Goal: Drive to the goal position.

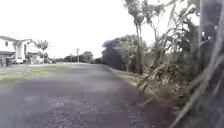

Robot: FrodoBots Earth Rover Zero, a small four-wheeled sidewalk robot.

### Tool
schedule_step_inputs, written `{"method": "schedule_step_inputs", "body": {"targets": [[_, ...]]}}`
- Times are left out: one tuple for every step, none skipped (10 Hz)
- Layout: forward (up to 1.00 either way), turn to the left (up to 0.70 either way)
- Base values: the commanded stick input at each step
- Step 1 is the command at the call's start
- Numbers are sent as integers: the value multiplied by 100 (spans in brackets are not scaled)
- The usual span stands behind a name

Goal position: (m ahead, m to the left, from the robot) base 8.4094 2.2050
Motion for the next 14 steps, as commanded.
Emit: {"method": "schedule_step_inputs", "body": {"targets": [[70, 2], [70, 2], [70, 2], [70, 2], [70, 2], [70, 2], [70, 2], [70, 2], [70, 2], [70, 2], [70, 2], [70, 2], [70, 2], [70, 2]]}}
